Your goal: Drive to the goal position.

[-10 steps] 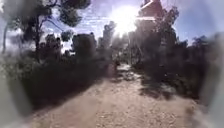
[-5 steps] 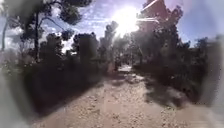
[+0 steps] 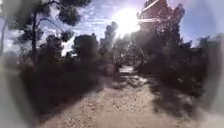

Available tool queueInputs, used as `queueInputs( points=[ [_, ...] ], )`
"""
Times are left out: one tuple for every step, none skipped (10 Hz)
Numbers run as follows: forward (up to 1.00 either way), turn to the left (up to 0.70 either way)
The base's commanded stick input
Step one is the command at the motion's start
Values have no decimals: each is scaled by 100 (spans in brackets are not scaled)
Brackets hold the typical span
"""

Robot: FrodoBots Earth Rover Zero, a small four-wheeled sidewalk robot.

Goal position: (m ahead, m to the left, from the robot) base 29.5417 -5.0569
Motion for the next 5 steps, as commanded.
queueInputs(
  points=[
    [70,0],
    [70,0],
    [70,0],
    [70,0],
    [70,0]
  ],
)
